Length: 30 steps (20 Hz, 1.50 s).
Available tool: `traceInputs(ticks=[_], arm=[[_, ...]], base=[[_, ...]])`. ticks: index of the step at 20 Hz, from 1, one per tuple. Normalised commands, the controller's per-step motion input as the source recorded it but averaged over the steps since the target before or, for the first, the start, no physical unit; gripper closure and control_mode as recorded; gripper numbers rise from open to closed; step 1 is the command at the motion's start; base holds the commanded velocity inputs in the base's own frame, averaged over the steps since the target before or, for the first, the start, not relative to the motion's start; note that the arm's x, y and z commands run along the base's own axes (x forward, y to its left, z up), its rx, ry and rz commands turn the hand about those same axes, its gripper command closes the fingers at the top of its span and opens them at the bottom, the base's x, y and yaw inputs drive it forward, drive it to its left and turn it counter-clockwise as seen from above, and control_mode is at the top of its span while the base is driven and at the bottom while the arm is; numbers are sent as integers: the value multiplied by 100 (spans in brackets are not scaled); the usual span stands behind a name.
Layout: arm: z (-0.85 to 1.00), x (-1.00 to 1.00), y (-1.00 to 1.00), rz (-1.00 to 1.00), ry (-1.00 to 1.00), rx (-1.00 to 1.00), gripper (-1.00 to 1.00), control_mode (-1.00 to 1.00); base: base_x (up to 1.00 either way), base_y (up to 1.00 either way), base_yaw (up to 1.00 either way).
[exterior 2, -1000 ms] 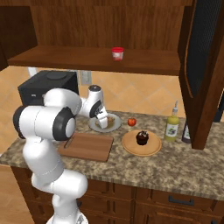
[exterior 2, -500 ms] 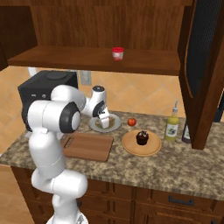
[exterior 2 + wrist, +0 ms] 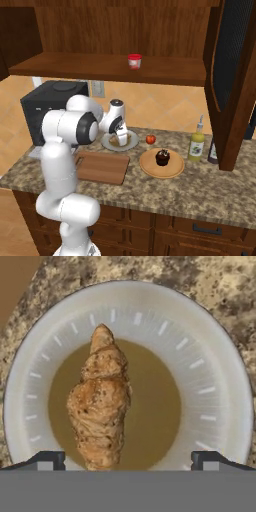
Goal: From the different types of pastries on the counter, select a croissant and place it on the cutting board. Then retrieve a jar of jam from the cabinet and place it alongside the croissant on the cutting board.
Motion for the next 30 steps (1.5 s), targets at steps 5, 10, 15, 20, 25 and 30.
traceInputs(ticks=[5,10,15,20,25,30], arm=[[-22,34,-2,0,0,0,-100,-100],[-26,21,0,0,0,0,-100,-100],[-45,0,0,0,0,0,-100,-100],[-30,0,-1,0,0,1,100,-100],[0,-2,0,0,-1,0,100,-100],[-1,-78,-1,-5,-14,-1,100,-100]], base=[[0,0,0],[0,0,0],[0,0,0],[0,0,0],[0,0,0],[0,0,0]])
